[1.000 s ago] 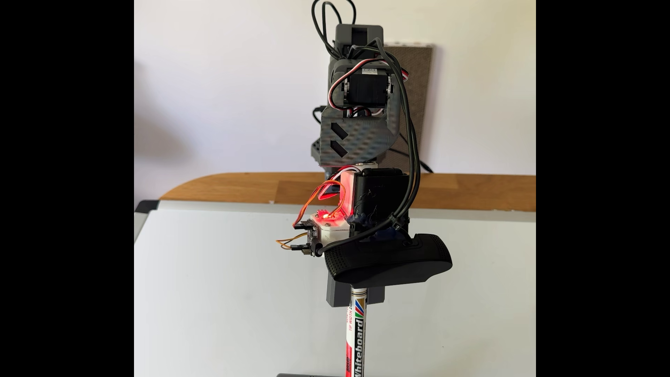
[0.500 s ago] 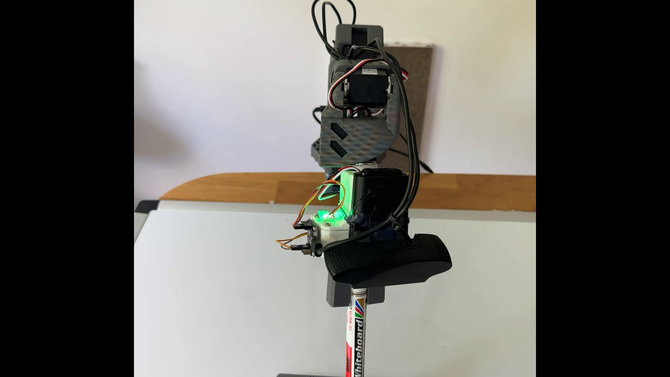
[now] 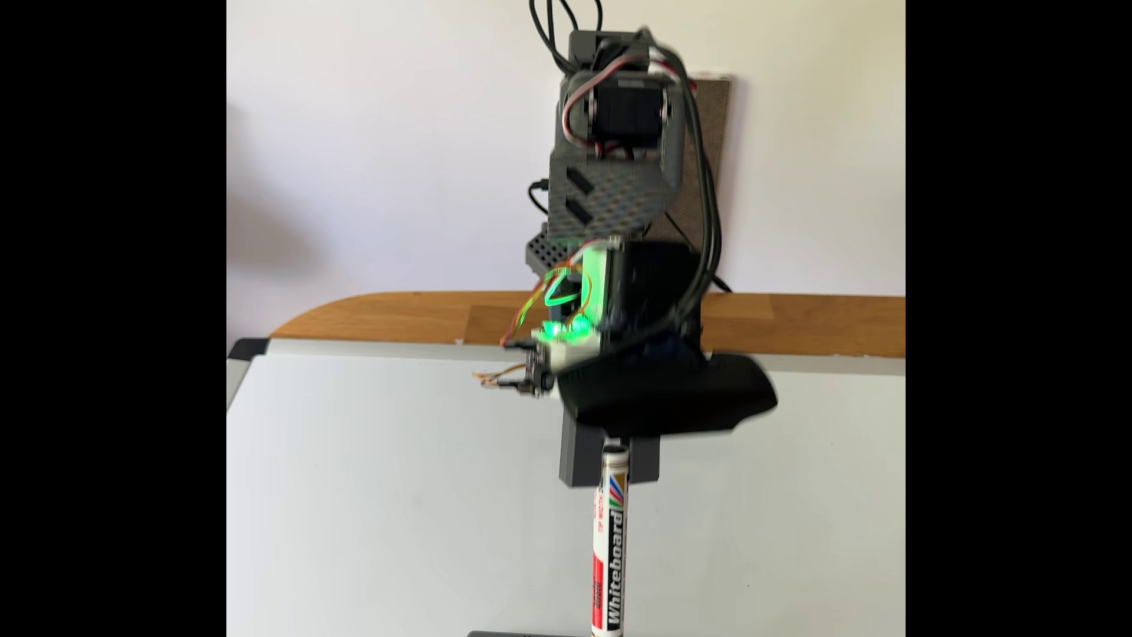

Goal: Draw a face

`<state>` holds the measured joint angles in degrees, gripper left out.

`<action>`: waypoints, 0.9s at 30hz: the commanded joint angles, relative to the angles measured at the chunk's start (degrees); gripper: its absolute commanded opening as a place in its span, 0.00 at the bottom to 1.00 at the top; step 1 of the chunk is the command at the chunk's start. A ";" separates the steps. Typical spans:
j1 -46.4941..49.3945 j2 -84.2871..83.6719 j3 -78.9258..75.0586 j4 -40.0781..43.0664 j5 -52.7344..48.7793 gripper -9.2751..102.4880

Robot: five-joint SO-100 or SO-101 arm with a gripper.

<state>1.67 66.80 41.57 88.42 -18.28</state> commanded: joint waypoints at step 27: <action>-8.79 34.28 20.04 14.06 3.34 0.08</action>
<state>-5.98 97.56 57.48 104.15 -15.38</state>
